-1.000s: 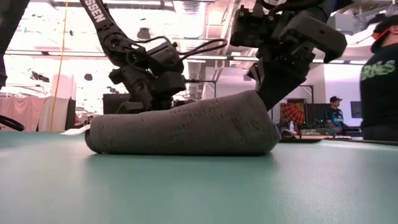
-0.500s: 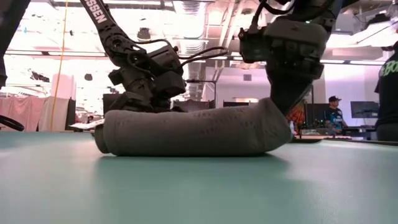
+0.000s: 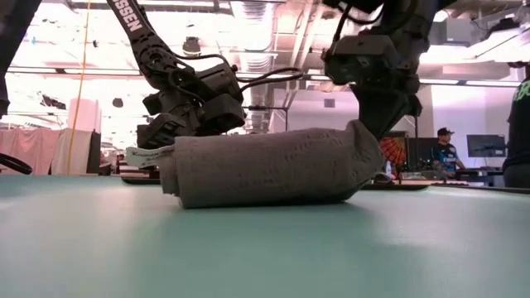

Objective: Roll towel into tight, uniform cylinder
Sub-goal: Roll the gray towel

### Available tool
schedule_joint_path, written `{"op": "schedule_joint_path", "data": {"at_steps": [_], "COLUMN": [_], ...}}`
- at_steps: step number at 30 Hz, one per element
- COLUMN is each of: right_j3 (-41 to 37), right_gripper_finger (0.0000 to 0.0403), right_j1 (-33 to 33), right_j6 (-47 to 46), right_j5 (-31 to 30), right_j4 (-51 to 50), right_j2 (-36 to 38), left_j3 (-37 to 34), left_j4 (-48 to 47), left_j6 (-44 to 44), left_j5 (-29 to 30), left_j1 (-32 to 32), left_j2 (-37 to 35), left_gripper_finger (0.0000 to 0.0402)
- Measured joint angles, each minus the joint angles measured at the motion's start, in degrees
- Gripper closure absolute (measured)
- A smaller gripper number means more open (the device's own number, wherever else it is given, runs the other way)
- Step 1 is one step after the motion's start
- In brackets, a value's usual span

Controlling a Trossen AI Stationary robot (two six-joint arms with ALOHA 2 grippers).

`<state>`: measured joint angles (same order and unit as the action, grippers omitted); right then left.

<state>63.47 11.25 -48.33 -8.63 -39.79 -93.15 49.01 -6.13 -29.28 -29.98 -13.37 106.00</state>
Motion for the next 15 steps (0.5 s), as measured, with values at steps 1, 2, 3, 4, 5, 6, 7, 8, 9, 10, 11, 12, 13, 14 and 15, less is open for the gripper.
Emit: {"op": "schedule_joint_path", "data": {"at_steps": [1, 2, 3, 4, 5, 6, 7, 8, 9, 10, 11, 12, 13, 14, 15], "right_j3": [0.02, 0.02, 0.00, 0.00, 0.00, 0.01, 0.02, 0.02, 0.02, 0.02, 0.02, 0.02, 0.02, 0.02, 0.02], "right_gripper_finger": [0.0394, 0.0394, 0.0394, 0.0394, 0.0394, 0.0394, 0.0394, 0.0394, 0.0394, 0.0394, 0.0394, 0.0394, 0.0394, 0.0394, 0.0394], "right_j1": [-0.76, -1.62, -2.25, -3.05, -3.91, -4.78, -5.73, -6.72, -7.63, -8.49, -9.22, -9.89, -10.48, -11.07, -11.79], "right_j6": [0.75, 1.51, 2.23, 2.90, 3.55, 4.19, 5.16, 6.17, 6.76, 7.45, 8.11, 8.84, 9.64, 10.45, 11.00], "right_j5": [1.17, 2.31, 3.14, 3.62, 4.11, 4.57, 5.03, 5.76, 6.12, 6.44, 6.93, 7.02, 7.04, 7.04, 7.10], "right_j4": [0.52, 0.70, 0.69, 0.74, 0.76, 0.77, 0.79, 0.86, 1.01, 1.24, 1.37, 1.45, 1.45, 1.45, 1.57], "right_j2": [-0.57, -0.80, -0.98, -1.00, -0.96, -0.84, -0.80, -0.82, -0.89, -0.89, -0.89, -0.87, -0.87, -0.88, -0.90], "left_j3": [0.00, 0.00, 0.00, 0.00, 0.00, 0.00, 0.00, 0.00, 0.00, 0.00, 0.00, 0.00, -0.01, -0.02, -0.04], "left_j4": [0.00, -0.01, -0.02, -0.03, -0.07, -0.11, -0.11, -0.13, -0.13, -0.09, -0.09, -0.08, -0.04, 0.00, 0.00], "left_j6": [0.00, 0.01, 0.00, 0.01, 0.01, 0.04, 0.04, 0.01, 0.00, 0.00, 0.00, 0.01, 0.00, 0.00, -0.17], "left_j5": [-0.02, -0.02, 0.03, 0.02, 0.01, -0.03, -0.08, -0.09, -0.10, -0.13, -0.15, -0.15, -0.17, -0.19, -0.19], "left_j1": [0.00, 0.00, 0.01, 0.02, 0.02, 0.02, 0.02, 0.02, 0.02, 0.02, 0.02, 0.02, 0.02, 0.02, 0.02], "left_j2": [0.00, 0.00, 0.00, 0.00, 0.00, 0.00, 0.00, 0.00, 0.00, 0.00, 0.01, 0.02, 0.02, 0.02, 0.02], "left_gripper_finger": [0.0402, 0.0402, 0.0401, 0.0402, 0.0402, 0.0401, 0.0401, 0.0402, 0.0401, 0.0402, 0.0402, 0.0402, 0.0402, 0.0402, 0.0401]}}
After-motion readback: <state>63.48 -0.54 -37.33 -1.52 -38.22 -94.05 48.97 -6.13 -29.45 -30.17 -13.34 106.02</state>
